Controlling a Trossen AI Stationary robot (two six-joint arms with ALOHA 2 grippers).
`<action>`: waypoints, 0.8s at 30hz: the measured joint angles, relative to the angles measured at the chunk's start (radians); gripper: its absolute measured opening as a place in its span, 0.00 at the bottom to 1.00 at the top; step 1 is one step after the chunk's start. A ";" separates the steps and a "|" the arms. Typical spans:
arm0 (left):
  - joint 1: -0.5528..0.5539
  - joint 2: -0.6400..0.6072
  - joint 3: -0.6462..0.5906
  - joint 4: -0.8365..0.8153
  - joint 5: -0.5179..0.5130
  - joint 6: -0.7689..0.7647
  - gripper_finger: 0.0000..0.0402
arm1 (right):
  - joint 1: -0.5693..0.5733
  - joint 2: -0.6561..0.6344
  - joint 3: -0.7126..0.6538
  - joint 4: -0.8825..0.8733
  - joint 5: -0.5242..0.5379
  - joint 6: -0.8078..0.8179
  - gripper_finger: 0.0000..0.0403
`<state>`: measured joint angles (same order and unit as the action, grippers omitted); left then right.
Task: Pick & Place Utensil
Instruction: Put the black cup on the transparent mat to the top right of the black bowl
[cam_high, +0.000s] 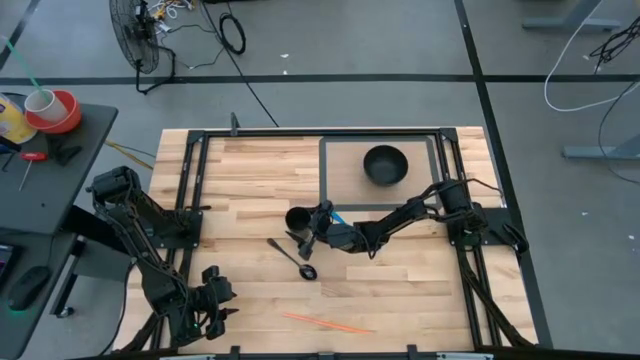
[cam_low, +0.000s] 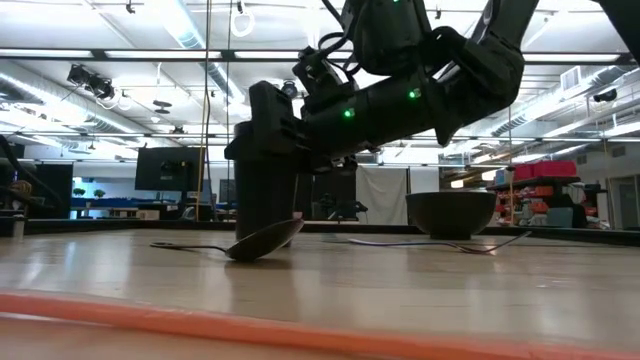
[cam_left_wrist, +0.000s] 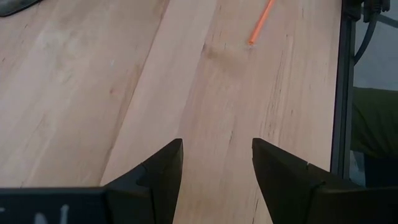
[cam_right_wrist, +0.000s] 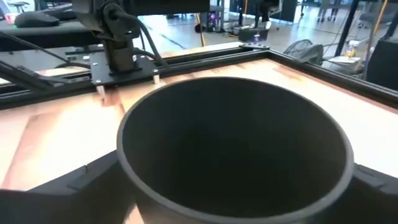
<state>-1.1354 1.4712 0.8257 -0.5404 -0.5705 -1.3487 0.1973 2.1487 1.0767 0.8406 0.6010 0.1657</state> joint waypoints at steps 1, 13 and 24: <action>0.000 0.000 0.000 0.000 0.000 0.000 0.49 | 0.002 0.000 0.000 0.000 0.001 0.002 0.97; 0.000 0.000 0.000 0.007 0.000 0.000 0.49 | 0.010 -0.036 0.000 -0.028 0.010 -0.026 0.86; 0.000 0.000 0.000 0.018 0.000 0.000 0.49 | -0.010 -0.336 -0.027 -0.307 0.267 -0.111 0.81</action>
<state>-1.1355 1.4712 0.8257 -0.5219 -0.5708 -1.3483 0.1870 1.8129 1.0496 0.5331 0.8676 0.0544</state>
